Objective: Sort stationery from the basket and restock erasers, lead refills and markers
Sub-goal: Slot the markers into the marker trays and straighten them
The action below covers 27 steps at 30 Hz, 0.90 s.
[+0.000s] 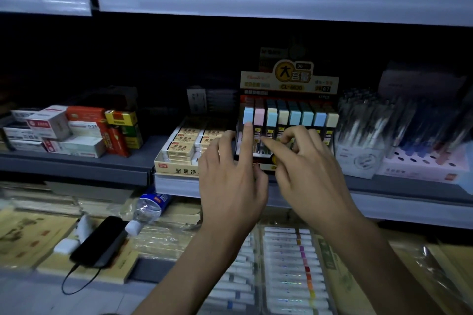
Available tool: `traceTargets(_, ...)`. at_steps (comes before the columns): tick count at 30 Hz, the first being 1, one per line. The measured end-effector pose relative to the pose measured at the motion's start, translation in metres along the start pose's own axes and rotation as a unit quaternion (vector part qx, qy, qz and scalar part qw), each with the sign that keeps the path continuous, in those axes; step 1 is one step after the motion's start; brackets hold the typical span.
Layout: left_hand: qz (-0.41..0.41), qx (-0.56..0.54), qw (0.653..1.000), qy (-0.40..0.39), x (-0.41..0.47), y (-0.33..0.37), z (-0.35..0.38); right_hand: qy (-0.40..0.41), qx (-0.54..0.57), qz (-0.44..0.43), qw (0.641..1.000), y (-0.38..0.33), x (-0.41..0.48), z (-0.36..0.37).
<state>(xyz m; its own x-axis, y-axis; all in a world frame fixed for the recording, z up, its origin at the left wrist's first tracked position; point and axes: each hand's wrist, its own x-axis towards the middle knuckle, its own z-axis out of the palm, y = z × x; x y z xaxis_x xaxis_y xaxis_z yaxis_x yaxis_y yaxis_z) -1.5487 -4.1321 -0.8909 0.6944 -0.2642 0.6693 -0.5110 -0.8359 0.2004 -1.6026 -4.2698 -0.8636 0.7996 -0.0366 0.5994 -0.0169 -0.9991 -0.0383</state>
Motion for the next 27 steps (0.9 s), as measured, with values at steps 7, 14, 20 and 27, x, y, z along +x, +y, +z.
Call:
traceTargets(7,0.014,-0.011,0.999,-0.031,-0.009,-0.004,-0.005,-0.019,-0.005,0.000,1.000,0.001,-0.010,0.000)
traceTargets(14,0.043,-0.018,0.998,-0.033,-0.020,-0.012,-0.012,-0.033,0.000,0.004,0.999,0.004,-0.025,-0.004)
traceTargets(20,0.078,-0.041,0.994,-0.069,-0.041,-0.018,-0.021,-0.063,0.026,0.004,0.998,0.006,-0.039,-0.016)
traceTargets(27,0.129,-0.033,0.985,-0.111,-0.068,-0.033,-0.048,-0.137,0.062,0.066,0.986,-0.004,-0.095,-0.034)
